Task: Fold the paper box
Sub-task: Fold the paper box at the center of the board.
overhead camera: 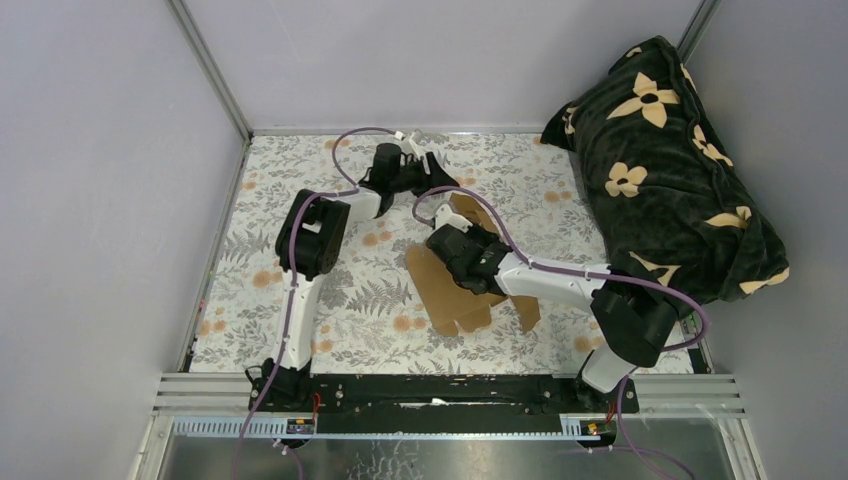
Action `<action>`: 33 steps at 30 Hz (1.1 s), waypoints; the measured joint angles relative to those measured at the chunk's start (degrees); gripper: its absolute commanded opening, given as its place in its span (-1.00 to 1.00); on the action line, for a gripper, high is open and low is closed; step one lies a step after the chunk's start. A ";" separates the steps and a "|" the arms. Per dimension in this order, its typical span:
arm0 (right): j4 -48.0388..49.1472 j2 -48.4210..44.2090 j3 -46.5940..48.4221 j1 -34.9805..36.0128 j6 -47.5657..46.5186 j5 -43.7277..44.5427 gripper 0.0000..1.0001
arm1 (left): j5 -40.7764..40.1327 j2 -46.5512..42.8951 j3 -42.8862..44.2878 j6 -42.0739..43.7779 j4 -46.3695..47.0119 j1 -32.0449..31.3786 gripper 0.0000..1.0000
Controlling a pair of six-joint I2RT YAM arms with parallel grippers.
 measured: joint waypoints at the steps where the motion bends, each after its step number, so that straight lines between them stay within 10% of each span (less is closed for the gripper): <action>1: 0.07 0.00 0.00 0.28 -0.13 0.20 -1.00 | 0.02 0.50 0.52 0.00 0.00 -0.44 0.31; 33: -0.59 8.37 1.11 4.57 0.33 9.31 -1.00 | 6.64 -4.17 -21.20 0.61 17.16 -3.23 0.31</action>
